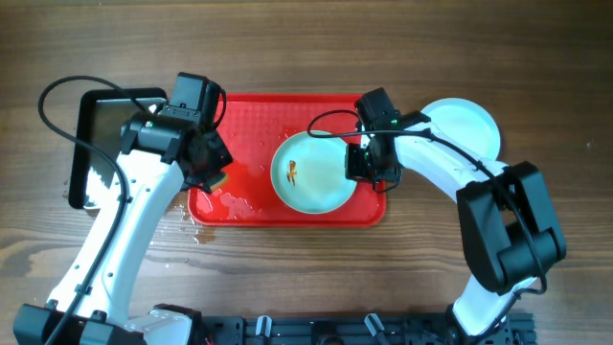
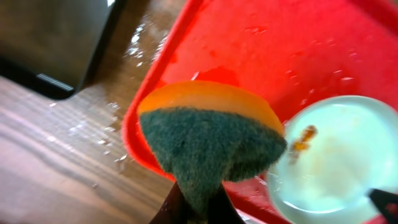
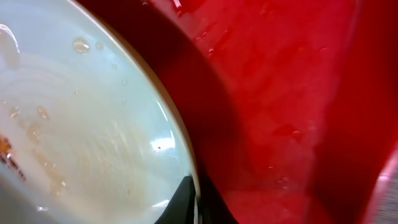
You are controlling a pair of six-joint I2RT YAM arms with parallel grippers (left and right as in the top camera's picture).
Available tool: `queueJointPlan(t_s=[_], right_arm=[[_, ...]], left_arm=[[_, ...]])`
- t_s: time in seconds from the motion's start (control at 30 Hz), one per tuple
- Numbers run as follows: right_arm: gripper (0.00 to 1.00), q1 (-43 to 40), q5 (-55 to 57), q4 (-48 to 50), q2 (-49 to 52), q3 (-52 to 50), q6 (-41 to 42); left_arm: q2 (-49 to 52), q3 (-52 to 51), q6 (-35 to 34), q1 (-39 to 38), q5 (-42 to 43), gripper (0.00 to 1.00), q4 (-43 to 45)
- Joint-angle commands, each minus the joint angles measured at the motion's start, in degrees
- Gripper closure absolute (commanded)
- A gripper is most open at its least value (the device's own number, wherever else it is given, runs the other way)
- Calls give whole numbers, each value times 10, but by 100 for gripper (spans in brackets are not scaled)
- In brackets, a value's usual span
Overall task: Clean dirty plates on tray and stack at the side
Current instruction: 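Move the right gripper to the rim of the last plate on the tray, then scrub the last white plate with the sponge in the left gripper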
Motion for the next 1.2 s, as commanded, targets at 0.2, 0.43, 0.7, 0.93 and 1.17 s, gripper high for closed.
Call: queueJointPlan(t_s=[0.2,0.43,0.7,0.93,1.17], right_arm=[[96,82,2,110,17,-16,71],[96,82,2,137,17,-16,56],[96,82,2,129,18,-16,61],[96,82,2,125,18,-16,61],[96,82,8,126,18,-16,71]], left_arm=[[85,-64,93,2,160,96,198],[200,-77,152,2,280,96,267],[217,-77,155,-49,300,96,295],[225,-87,121,-63,237,96,293],[225,-122,121,-154,47,96,342]])
